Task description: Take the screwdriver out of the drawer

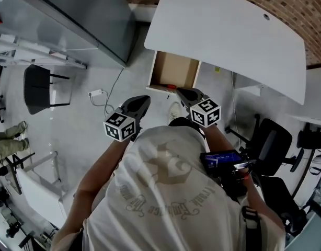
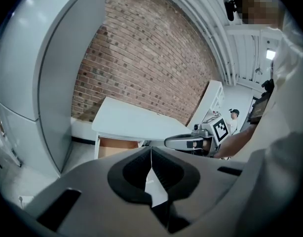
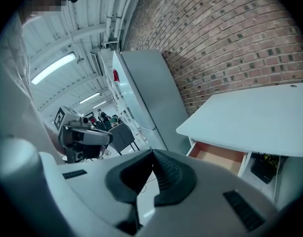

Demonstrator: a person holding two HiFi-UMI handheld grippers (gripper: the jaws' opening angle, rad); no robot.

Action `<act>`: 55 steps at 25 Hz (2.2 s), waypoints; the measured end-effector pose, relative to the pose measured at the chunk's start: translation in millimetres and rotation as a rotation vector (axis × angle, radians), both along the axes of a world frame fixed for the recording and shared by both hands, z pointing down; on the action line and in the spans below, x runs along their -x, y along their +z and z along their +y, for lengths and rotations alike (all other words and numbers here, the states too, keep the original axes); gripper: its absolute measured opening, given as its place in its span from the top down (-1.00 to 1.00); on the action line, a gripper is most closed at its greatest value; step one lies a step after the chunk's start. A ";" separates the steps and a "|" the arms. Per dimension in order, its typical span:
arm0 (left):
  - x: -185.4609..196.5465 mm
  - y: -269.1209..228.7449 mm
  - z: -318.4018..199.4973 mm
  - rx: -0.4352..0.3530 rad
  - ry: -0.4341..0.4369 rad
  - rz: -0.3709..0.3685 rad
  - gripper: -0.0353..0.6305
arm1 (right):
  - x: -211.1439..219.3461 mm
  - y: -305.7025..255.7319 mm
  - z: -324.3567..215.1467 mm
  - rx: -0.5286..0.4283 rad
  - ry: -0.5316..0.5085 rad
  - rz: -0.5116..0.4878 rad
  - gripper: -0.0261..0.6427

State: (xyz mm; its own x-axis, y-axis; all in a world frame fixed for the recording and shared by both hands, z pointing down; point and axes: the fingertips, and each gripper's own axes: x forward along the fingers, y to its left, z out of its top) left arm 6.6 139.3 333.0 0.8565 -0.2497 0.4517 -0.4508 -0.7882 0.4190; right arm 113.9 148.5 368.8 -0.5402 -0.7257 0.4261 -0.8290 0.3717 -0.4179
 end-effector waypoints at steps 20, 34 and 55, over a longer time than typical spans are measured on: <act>-42.4 6.6 -20.0 -0.014 -0.120 -0.049 0.82 | -38.2 21.3 -39.9 0.025 -0.116 -0.051 0.85; -23.9 12.3 -14.7 0.033 -0.168 -0.049 0.82 | -28.4 45.2 -38.7 0.083 -0.143 -0.026 0.85; -15.6 59.8 -28.1 0.153 -0.162 -0.037 0.82 | -2.7 132.4 -60.6 0.251 -0.264 0.146 0.85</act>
